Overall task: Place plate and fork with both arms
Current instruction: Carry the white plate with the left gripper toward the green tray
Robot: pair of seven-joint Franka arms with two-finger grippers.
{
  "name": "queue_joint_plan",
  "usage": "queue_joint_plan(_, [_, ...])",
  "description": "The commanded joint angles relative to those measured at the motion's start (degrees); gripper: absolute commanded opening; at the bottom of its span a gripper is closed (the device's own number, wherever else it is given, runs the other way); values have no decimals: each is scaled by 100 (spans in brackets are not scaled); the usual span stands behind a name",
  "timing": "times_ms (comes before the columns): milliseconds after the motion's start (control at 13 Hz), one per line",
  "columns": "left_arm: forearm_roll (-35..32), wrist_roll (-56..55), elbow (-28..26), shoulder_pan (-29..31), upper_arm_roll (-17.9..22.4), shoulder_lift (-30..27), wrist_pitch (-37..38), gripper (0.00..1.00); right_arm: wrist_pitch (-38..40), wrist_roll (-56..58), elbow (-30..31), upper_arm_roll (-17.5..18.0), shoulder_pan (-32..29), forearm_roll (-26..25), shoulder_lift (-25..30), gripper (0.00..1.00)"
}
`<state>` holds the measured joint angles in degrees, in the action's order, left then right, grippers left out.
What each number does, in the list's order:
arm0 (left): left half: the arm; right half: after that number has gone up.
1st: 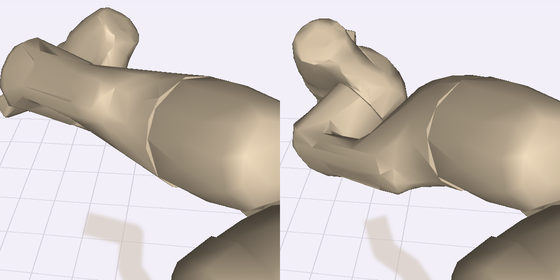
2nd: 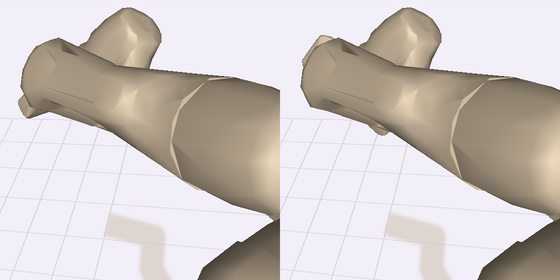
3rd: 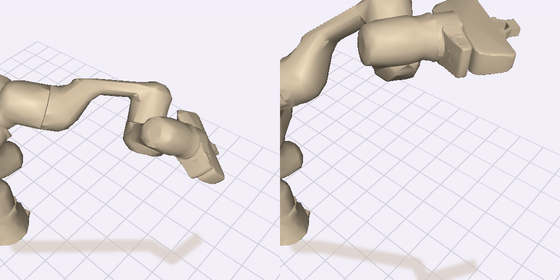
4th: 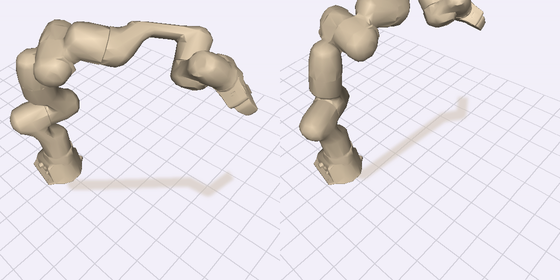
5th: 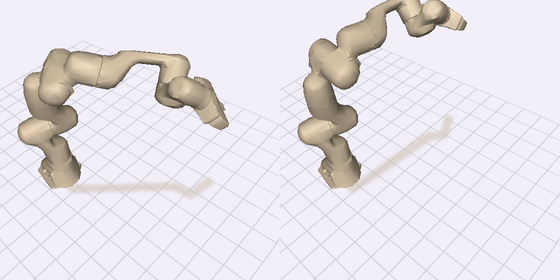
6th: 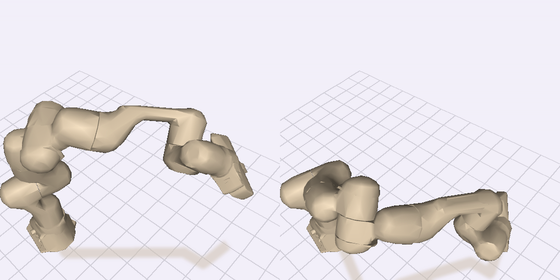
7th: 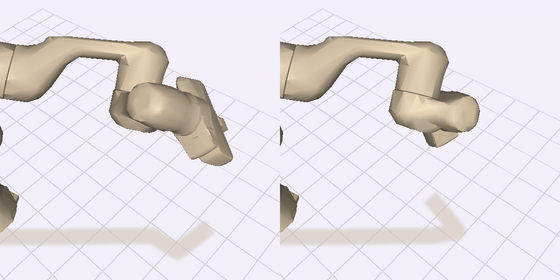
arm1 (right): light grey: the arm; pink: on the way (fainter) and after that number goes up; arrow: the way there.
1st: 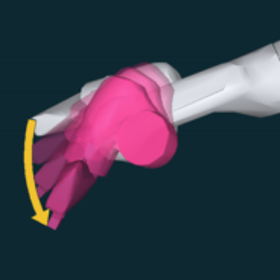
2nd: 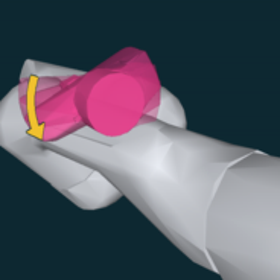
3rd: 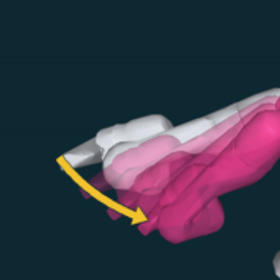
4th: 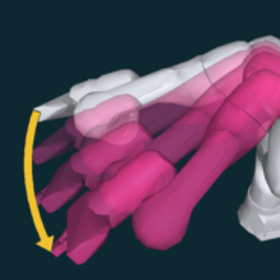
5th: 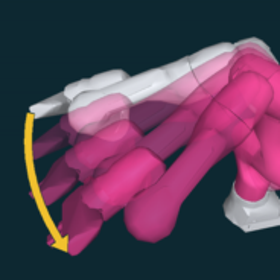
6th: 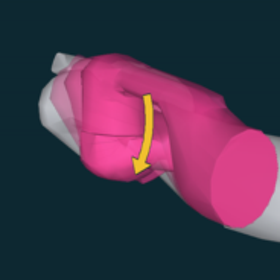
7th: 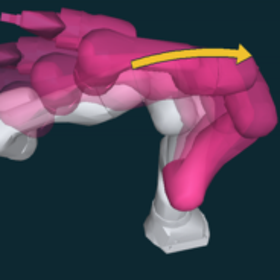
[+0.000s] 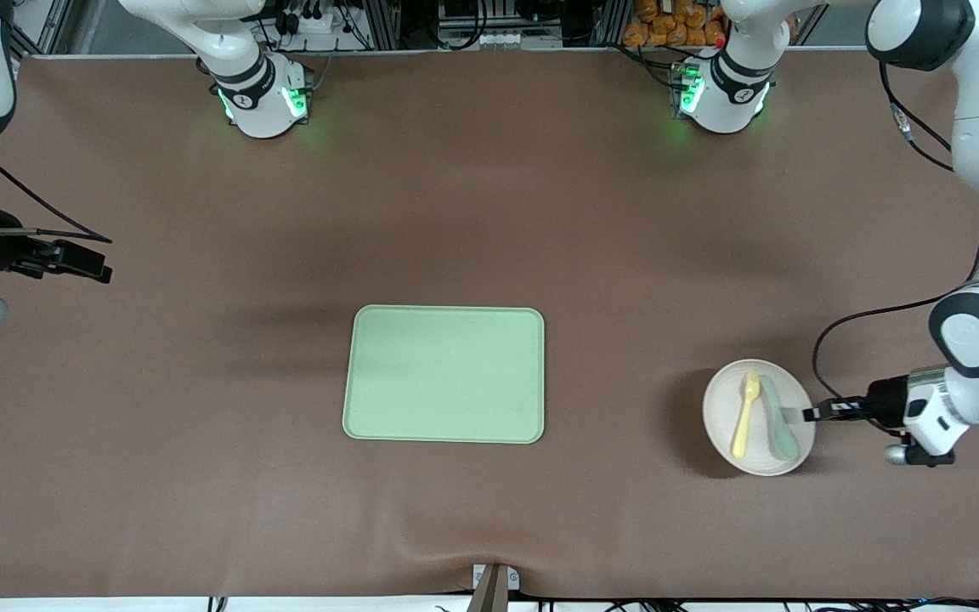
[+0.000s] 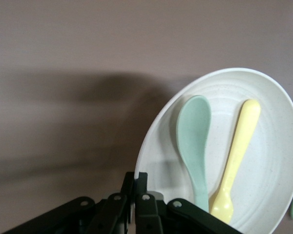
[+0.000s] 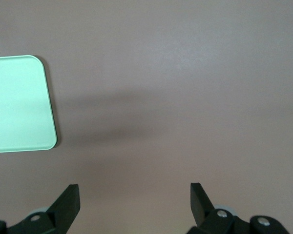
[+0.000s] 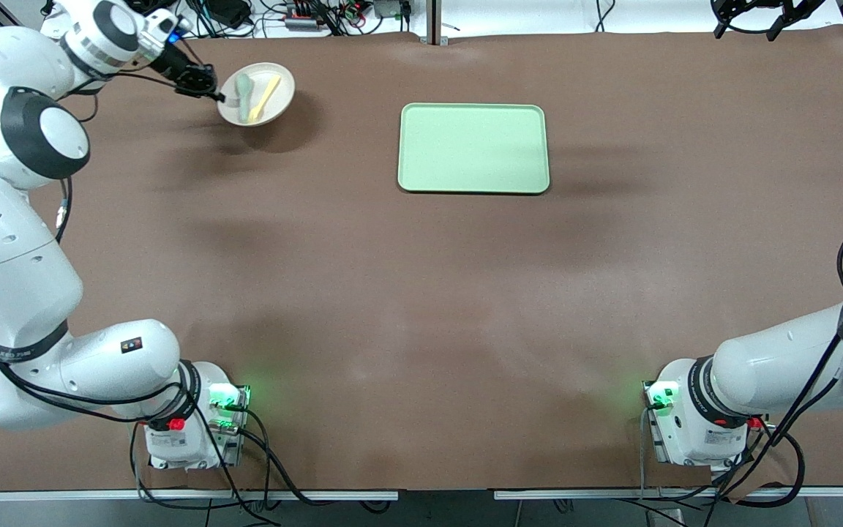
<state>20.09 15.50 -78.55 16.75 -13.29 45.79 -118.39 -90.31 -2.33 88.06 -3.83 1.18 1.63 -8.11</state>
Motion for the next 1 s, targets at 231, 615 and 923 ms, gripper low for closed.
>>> queue_joint_plan(231, [13, -1407, -20, -1146, 98, -368, 45, 0, -30, -48, 27, -21, 57, 74, 20, 100])
queue_joint_plan(615, [-522, -2603, -20, -1912, 98, -377, -166, 0, -22, -48, 27, -21, 57, 74, 20, 100])
queue_joint_plan(923, [-829, -3524, -29, -2779, 115, -483, -402, 0, -13, -48, 27, -21, 57, 74, 28, 100])
